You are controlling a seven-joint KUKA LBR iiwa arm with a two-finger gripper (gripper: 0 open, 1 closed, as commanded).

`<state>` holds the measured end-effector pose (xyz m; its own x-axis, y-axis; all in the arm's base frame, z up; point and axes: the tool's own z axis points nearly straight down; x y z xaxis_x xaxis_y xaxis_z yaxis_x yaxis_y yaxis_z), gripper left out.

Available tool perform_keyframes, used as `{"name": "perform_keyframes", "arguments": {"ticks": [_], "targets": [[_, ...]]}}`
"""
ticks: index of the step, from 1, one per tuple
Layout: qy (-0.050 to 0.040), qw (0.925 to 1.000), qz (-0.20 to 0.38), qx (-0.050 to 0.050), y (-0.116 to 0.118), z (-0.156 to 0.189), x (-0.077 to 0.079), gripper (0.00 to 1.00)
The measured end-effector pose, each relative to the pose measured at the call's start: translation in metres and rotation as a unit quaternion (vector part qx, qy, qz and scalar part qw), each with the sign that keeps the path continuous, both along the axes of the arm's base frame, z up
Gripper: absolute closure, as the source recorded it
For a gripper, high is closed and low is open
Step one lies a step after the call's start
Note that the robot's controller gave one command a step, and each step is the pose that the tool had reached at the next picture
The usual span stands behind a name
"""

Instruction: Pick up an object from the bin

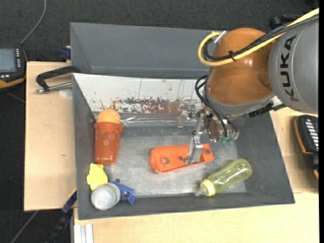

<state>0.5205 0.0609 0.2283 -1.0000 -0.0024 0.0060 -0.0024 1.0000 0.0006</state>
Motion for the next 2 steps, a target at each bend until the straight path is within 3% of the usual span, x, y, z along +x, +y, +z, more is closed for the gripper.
{"name": "perform_keyframes", "arguments": {"ticks": [1,2], "targets": [[-0.0046,1.0000,-0.001,0.001,0.000,0.005,0.002,0.00],[-0.0074,0.9984,0.057,0.001,0.001,-0.017,0.001,0.00]]}}
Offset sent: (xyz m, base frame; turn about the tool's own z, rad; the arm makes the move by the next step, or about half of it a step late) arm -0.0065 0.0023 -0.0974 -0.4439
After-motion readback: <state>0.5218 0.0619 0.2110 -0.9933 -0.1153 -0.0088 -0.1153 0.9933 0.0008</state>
